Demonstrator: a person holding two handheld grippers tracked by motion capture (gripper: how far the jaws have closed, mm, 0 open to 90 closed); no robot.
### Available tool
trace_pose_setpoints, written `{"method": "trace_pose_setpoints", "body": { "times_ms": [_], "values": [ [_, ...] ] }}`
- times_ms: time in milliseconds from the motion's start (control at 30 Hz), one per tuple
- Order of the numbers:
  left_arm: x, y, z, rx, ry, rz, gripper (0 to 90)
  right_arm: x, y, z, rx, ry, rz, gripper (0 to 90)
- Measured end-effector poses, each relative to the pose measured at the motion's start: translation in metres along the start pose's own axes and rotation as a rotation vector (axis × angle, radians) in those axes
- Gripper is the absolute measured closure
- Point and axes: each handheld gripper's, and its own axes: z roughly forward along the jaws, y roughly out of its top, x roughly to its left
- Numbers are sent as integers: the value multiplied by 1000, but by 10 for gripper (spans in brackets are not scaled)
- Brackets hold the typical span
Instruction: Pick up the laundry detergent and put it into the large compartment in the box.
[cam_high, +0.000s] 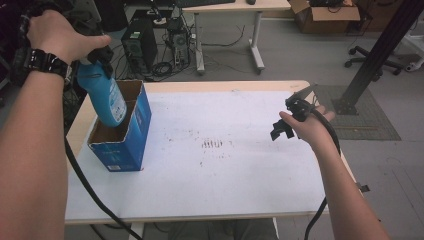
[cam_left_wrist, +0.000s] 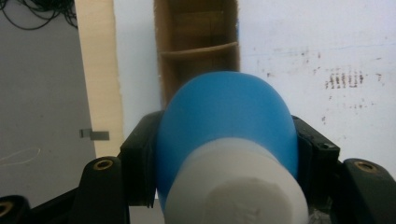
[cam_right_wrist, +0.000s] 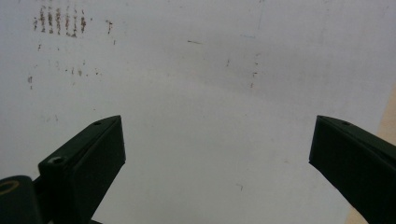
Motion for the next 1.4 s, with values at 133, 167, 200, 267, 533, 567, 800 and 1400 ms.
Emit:
{"method": "trace_pose_setpoints", "body": {
  "times_ms": [133, 167, 200, 267, 533, 567, 800, 1400],
  "values": [
    [8, -2, 12, 9, -3, -17, 375, 0, 0, 1, 2, -2, 0, 38],
    [9, -2, 15, 14, -5, -17, 376, 0, 0, 1, 3, -2, 1, 38],
    [10, -3, 19, 26, -6, -17, 375, 1, 1, 1, 6, -3, 1, 38],
    [11, -3, 23, 21, -6, -20, 375, 1, 1, 1, 7, -3, -3, 38],
    [20, -8, 61, 49, -22, -34, 375, 5, 2, 3, 11, -7, -8, 38],
    [20, -8, 65, 53, -26, -34, 375, 5, 2, 3, 11, -9, -7, 38],
    [19, -11, 91, 81, -26, -30, 376, 5, 1, 6, 17, -9, -16, 38],
    [11, -13, 139, 148, -14, -19, 375, 3, -1, 13, 30, -10, -12, 38]
  ]
}}
